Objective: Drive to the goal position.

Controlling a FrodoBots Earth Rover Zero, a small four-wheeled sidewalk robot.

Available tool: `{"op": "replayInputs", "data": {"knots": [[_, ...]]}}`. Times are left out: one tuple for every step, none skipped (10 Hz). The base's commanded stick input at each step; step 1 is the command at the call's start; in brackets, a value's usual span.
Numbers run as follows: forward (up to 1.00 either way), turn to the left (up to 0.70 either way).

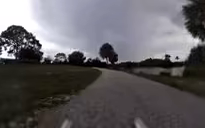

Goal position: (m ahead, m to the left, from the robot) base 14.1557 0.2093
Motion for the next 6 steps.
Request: {"op": "replayInputs", "data": {"knots": [[1.0,0.0],[1.0,0.0],[1.0,0.0],[1.0,0.0],[1.0,0.0],[1.0,0.0]]}}
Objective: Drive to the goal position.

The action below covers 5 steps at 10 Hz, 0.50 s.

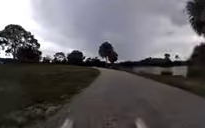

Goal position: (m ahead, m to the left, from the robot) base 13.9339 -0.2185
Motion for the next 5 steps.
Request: {"op": "replayInputs", "data": {"knots": [[1.0,0.0],[1.0,0.0],[1.0,0.0],[1.0,0.0],[1.0,0.0]]}}
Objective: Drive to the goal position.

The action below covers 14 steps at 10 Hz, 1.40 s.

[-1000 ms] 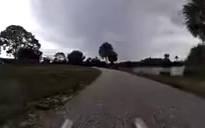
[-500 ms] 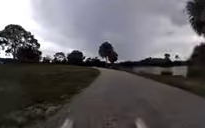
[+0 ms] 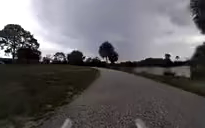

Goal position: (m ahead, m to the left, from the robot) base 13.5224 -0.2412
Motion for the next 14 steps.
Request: {"op": "replayInputs", "data": {"knots": [[1.0,0.0],[1.0,0.0],[1.0,0.0],[1.0,0.0],[1.0,0.0],[1.0,0.0],[1.0,0.0],[1.0,0.0],[1.0,0.0],[1.0,0.0],[1.0,0.0],[1.0,0.0],[1.0,0.0],[1.0,0.0]]}}
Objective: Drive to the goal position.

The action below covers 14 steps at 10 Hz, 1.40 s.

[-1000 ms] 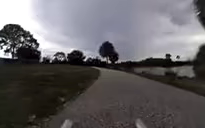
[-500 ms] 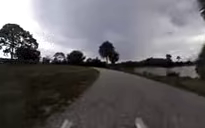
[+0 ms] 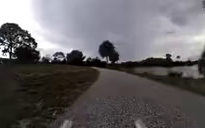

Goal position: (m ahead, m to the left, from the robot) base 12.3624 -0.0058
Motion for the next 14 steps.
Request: {"op": "replayInputs", "data": {"knots": [[1.0,0.0],[1.0,0.0],[1.0,0.0],[1.0,0.0],[1.0,0.0],[1.0,0.0],[1.0,0.0],[1.0,0.0],[1.0,0.0],[1.0,0.0],[1.0,-0.06],[1.0,-0.2],[1.0,-0.33],[1.0,-0.4]]}}
